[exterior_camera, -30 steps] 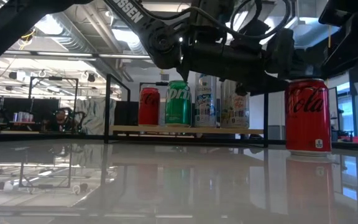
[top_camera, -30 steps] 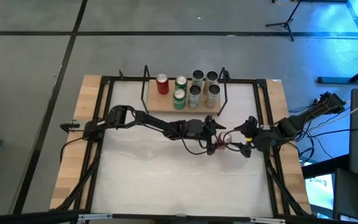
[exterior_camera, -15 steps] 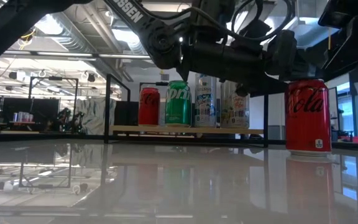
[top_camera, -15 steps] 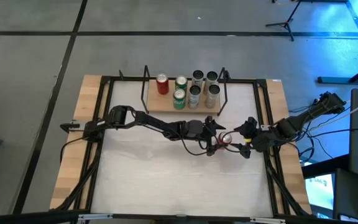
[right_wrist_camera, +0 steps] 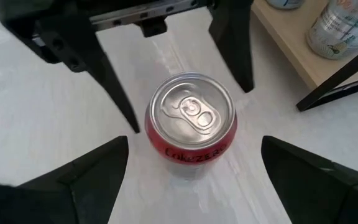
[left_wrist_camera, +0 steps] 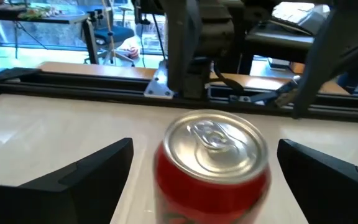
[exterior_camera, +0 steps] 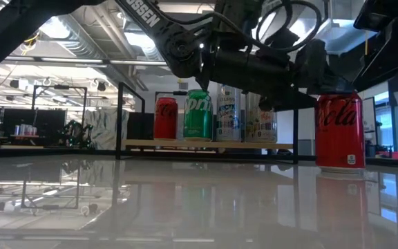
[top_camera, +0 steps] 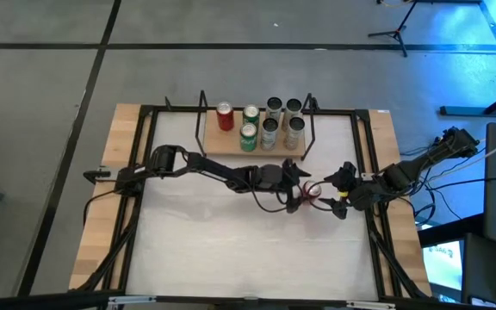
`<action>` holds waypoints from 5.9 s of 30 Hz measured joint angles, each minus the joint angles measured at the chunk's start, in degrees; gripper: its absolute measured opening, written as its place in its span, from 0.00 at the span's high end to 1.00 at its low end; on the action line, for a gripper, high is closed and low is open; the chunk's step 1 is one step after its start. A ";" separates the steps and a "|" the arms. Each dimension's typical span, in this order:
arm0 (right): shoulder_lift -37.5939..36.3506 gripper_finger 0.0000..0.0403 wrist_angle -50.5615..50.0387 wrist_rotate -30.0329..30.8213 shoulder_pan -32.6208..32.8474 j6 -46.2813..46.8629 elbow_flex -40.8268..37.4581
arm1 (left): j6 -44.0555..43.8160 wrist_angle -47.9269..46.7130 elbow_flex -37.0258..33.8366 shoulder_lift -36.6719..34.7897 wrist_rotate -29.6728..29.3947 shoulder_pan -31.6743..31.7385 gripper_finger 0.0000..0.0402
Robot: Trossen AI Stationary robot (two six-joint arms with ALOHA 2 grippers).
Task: Place canned beverage on shelf
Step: Put the red and black soda can on the shelf
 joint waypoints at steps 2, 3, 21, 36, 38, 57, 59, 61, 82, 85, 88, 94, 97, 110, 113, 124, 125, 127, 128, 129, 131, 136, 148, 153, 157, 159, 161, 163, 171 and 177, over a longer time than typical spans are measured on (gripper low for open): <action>0.00 0.10 0.02 0.49 0.00 -0.17 0.00 | 0.00 -0.21 0.00 -0.01 0.47 0.00 0.03; 0.00 0.10 0.03 0.87 0.00 -0.19 0.00 | 0.00 -0.21 0.00 -0.01 0.82 -0.02 0.03; 0.00 0.10 0.02 1.98 0.00 -0.51 0.01 | -1.26 4.19 0.02 2.73 1.12 0.31 0.14; 0.00 0.10 -0.09 1.43 0.00 -1.69 0.00 | 1.39 3.93 0.02 2.39 0.08 -0.77 0.34; 0.00 0.10 -0.07 1.43 0.00 -1.78 0.01 | 1.56 2.78 0.02 1.72 -1.45 -1.50 0.34; -0.85 0.10 0.11 2.92 0.02 -0.56 0.00 | 8.43 -23.05 -0.07 -16.25 -32.41 -12.46 0.34; -0.83 0.10 0.26 3.57 0.02 -0.56 0.00 | 8.34 -25.92 -0.02 -18.47 -34.16 -12.99 0.34; -0.87 0.10 0.44 3.88 0.02 -0.56 0.00 | 8.85 -29.42 -0.04 -20.41 -37.32 -13.81 0.34; -0.83 0.10 0.53 8.67 0.02 -0.55 0.00 | -37.81 -77.63 -19.14 -48.25 -65.81 -17.84 0.34; -0.79 0.10 0.63 11.54 0.02 -0.56 0.00 | -35.95 -68.04 -24.59 -51.64 -66.03 -15.66 0.34; 0.10 0.10 1.37 14.94 0.00 -0.59 0.00 | -29.94 -57.43 -28.32 -52.82 -62.34 -12.68 0.34; 0.58 0.10 3.23 18.18 0.00 -0.89 0.00 | -18.94 -38.18 -35.67 -52.90 -50.36 -4.99 0.34; 1.16 0.10 3.26 18.40 0.00 -0.91 0.00 | -17.49 -32.23 -38.15 -52.90 -47.92 -1.87 0.34; 4.48 0.10 4.88 18.37 0.00 -0.95 0.00 | -17.77 -21.86 -43.41 -50.59 -49.29 4.40 0.32; 4.80 0.10 4.87 18.37 0.00 -0.97 0.00 | -17.55 -18.82 -44.12 -48.79 -49.25 5.09 0.31; 4.85 0.10 4.79 18.35 0.00 -0.97 0.00 | -17.50 -17.97 -44.19 -45.71 -49.56 7.50 0.31; 4.85 0.10 4.80 18.35 0.01 -0.97 0.00 | -17.45 -17.99 -44.19 -45.71 -49.71 7.69 0.31; 4.85 0.10 4.80 18.36 0.00 -0.97 0.00 | -17.20 -17.92 -44.19 -45.71 -49.69 8.20 0.31; 4.85 0.10 4.81 18.35 0.00 -0.97 0.00 | -17.20 -17.91 -44.19 -45.71 -49.30 8.55 0.31; 4.85 0.10 4.81 18.35 0.00 -1.00 0.00 | -17.35 -17.91 -44.19 -45.71 -48.61 8.98 0.31; 4.85 0.10 4.79 18.35 0.00 -1.00 0.00 | -17.51 -17.84 -44.19 -45.24 -47.89 9.60 0.31; 4.83 0.10 4.78 18.35 0.00 -1.00 0.00 | -17.82 -17.76 -44.26 -44.99 -47.35 9.77 0.30; 4.83 0.10 4.79 18.35 0.00 -1.00 0.00 | -17.81 -17.43 -44.24 -45.01 -47.22 9.75 0.30; 4.83 0.10 4.79 18.35 0.01 -1.00 0.00 | -17.86 -17.43 -44.24 -45.01 -47.20 9.75 0.30; 4.83 0.10 4.79 18.35 0.00 -1.00 0.00 | -17.68 -17.59 -44.23 -45.01 -47.19 9.75 0.30; 4.83 0.10 4.79 18.33 0.00 -1.00 0.00 | -17.68 -18.05 -44.19 -45.01 -47.33 9.75 0.30; 4.83 0.10 4.78 18.34 0.00 -1.00 0.00 | -17.65 -18.43 -44.19 -45.01 -47.42 9.75 0.30; 4.83 0.10 4.79 18.33 0.00 -1.00 0.00 | -17.61 -18.60 -44.19 -45.01 -47.44 9.75 0.30; 4.83 0.10 4.79 18.16 0.00 -1.00 0.00 | -17.51 -19.24 -44.17 -45.01 -47.61 9.75 0.26; 4.83 0.10 4.79 18.16 0.00 -0.99 0.00 | -17.57 -19.16 -44.06 -45.08 -47.35 9.87 0.16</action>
